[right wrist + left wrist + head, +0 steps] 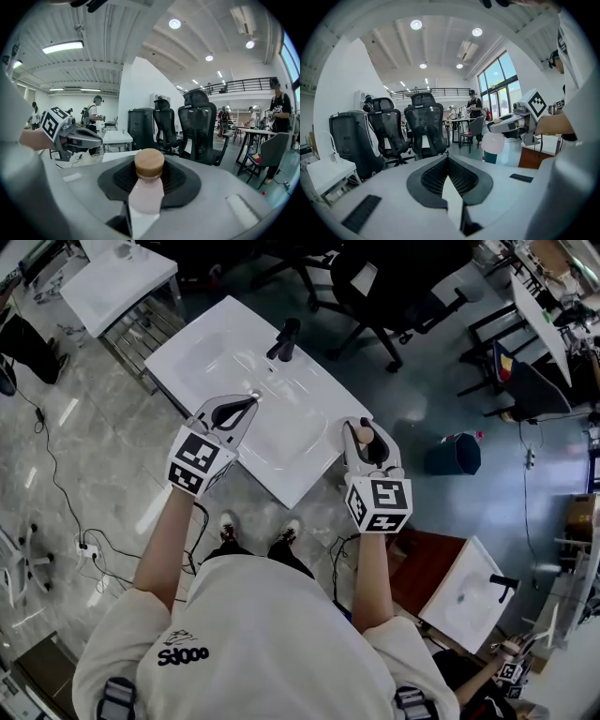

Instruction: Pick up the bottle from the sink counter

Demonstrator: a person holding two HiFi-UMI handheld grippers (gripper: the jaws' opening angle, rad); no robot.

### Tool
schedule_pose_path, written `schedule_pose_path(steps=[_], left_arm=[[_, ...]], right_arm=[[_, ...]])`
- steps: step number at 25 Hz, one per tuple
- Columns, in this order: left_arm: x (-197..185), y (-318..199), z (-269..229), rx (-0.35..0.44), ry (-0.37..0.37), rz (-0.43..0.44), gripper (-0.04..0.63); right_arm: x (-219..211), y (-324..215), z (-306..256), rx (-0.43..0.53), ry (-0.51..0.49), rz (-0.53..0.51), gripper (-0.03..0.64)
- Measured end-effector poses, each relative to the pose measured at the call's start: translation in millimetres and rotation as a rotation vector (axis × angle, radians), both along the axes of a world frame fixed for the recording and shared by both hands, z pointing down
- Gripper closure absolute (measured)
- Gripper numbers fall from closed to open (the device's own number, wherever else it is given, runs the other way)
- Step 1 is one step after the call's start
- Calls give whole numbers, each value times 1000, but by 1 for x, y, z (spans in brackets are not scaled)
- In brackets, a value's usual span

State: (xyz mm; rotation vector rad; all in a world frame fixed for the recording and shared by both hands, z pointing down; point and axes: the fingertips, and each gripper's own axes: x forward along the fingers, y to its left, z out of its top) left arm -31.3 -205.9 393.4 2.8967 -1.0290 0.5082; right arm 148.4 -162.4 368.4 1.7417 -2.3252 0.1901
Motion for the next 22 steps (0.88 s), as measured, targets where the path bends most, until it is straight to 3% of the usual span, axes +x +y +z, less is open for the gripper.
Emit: schedule_pose_path(steps=[22], left_arm=[[12,3,-65,127,54,56,591]], right_arm=[[-2,21,-60,71,10,12,486]])
